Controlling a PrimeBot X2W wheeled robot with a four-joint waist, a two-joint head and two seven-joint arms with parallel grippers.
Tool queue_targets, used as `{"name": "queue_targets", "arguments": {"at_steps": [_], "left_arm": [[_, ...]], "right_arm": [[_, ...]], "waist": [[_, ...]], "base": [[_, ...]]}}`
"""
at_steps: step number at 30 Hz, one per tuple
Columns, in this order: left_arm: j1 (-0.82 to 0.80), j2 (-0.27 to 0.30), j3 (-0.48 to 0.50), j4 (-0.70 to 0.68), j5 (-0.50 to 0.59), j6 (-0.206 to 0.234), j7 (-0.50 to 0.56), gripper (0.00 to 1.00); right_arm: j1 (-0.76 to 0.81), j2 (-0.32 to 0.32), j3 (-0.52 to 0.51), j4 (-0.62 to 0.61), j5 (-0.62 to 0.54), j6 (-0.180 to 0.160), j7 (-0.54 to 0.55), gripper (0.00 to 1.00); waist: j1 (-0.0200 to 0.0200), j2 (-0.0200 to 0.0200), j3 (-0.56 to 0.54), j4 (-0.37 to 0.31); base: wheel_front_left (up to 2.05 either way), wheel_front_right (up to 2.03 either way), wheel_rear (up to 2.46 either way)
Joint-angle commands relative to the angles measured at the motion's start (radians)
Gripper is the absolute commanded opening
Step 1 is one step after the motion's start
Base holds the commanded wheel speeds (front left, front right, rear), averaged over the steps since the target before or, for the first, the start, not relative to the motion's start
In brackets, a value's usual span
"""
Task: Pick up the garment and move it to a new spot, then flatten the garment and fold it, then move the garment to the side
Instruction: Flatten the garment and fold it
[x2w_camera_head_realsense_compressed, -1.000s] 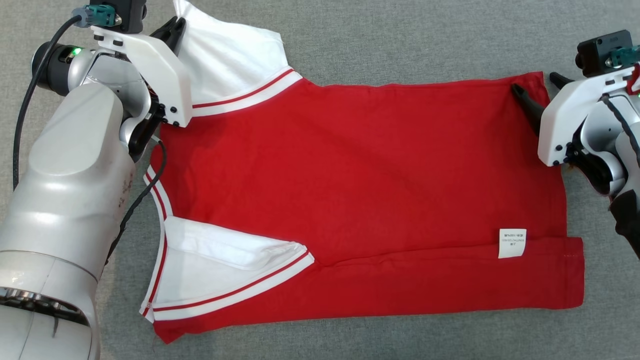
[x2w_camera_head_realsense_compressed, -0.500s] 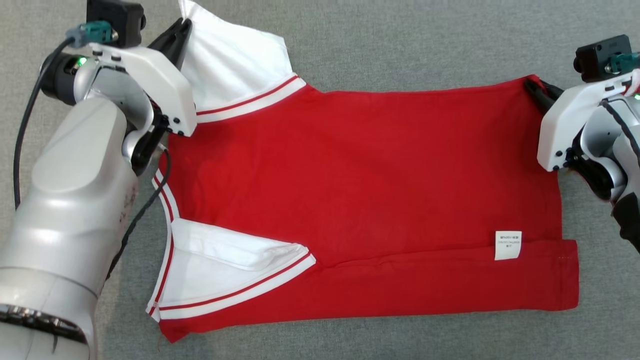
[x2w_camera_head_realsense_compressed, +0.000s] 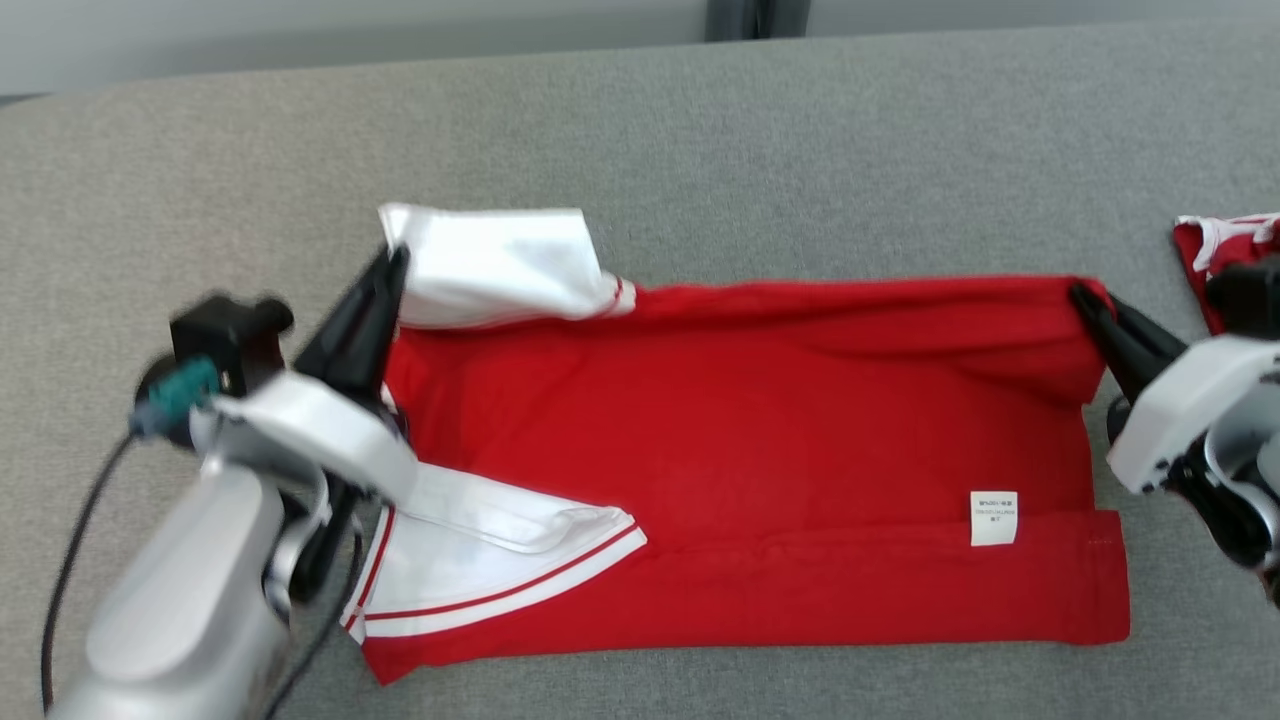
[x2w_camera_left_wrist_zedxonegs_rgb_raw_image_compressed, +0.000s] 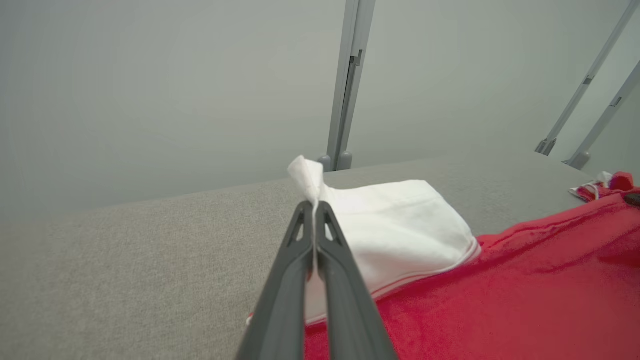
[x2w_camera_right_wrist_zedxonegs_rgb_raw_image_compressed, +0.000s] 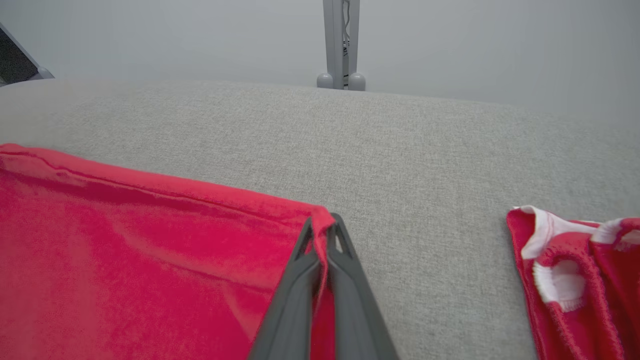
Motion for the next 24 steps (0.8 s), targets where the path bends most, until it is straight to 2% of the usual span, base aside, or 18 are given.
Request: {"name": "queue_targets", "arguments": {"at_steps": [1,5,9,16,21,22,24], "left_arm": [[0.089,0.017,0.009,-0.084,-0.02,0.034,0.003,0.0],[0.257,0.036,0.013,-0.249,-0.049,0.101,0.022,0.0],[0.385,0.036,0.012,-0.358,-0.082,0.152,0.041,0.0],[0.499,0.025,0.006,-0.424,-0.11,0.198,0.041,0.0],[0.539,0.017,0.004,-0.422,-0.129,0.208,0.035,0.0],[0.543,0.015,0.002,-0.418,-0.128,0.207,0.033,0.0],[0.552,0.014,0.002,-0.407,-0.134,0.206,0.034,0.0]], "right_arm": [[0.055,-0.026,-0.009,-0.024,0.016,0.0,-0.026,0.0],[0.146,-0.053,-0.028,-0.069,0.025,0.0,-0.055,0.0],[0.226,-0.065,-0.054,-0.103,0.025,0.0,-0.068,0.0],[0.318,-0.056,-0.102,-0.129,-0.006,0.0,-0.069,0.0],[0.375,-0.035,-0.144,-0.137,-0.048,0.0,-0.075,0.0],[0.386,-0.032,-0.153,-0.139,-0.059,0.0,-0.079,0.09],[0.408,-0.024,-0.168,-0.143,-0.084,0.0,-0.084,0.38]], "waist": [[0.0,0.0,-0.043,0.018],[0.0,0.0,-0.078,0.026],[0.0,0.0,-0.099,0.028],[0.0,0.0,-0.112,0.029],[0.0,0.0,-0.115,0.03],[0.0,0.0,-0.116,0.03],[0.0,0.0,-0.117,0.029]], "base": [[0.0,0.0,0.0],[0.0,0.0,0.0],[0.0,0.0,0.0],[0.0,0.0,0.0],[0.0,0.0,0.0],[0.0,0.0,0.0],[0.0,0.0,0.0]]}}
